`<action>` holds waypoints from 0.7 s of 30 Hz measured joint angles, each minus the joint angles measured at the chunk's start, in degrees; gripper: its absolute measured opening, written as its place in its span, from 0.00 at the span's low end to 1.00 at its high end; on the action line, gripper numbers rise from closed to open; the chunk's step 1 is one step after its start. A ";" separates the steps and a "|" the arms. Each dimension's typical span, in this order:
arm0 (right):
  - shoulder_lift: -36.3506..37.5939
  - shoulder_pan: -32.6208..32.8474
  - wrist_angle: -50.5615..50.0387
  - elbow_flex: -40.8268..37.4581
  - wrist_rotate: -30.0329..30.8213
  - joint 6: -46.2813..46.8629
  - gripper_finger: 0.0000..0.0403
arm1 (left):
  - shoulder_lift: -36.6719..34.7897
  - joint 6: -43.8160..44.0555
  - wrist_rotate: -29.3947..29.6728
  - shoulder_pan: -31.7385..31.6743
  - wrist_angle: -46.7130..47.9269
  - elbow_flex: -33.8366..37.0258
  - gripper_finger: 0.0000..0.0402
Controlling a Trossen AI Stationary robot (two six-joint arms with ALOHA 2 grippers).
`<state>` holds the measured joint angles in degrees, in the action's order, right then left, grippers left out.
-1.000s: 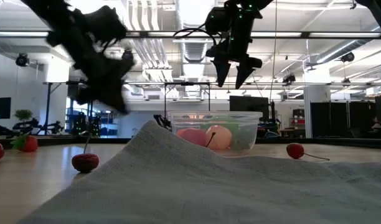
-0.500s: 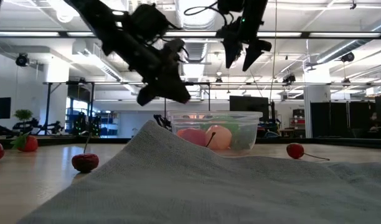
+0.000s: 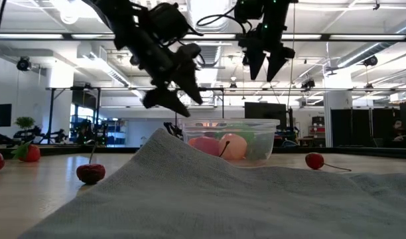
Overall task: Pick and placing Produce into tupperware
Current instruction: Put the red cherry into the transparent container
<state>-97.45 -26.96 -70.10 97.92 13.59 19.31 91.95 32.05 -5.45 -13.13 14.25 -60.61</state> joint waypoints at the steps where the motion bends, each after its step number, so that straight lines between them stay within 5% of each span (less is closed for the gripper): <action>1: -0.04 0.00 0.05 -0.83 -0.62 -0.28 0.82 | -0.93 -0.52 1.06 -0.01 2.33 -0.01 0.60; 6: -0.07 0.07 0.40 -5.54 -3.62 -0.39 0.82 | -5.92 -1.35 7.19 -0.01 16.22 0.31 0.66; 13: 1.39 4.73 -0.17 -14.99 -18.01 -3.27 0.82 | -14.05 -0.94 13.52 -0.04 25.17 3.74 0.66; 21: 14.85 21.20 13.31 -30.29 -10.81 -5.45 0.82 | -21.82 -0.93 15.23 -0.04 25.22 9.93 0.66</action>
<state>-82.60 -5.76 -56.78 67.64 2.78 13.86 70.13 31.12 9.78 -13.17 39.47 -50.68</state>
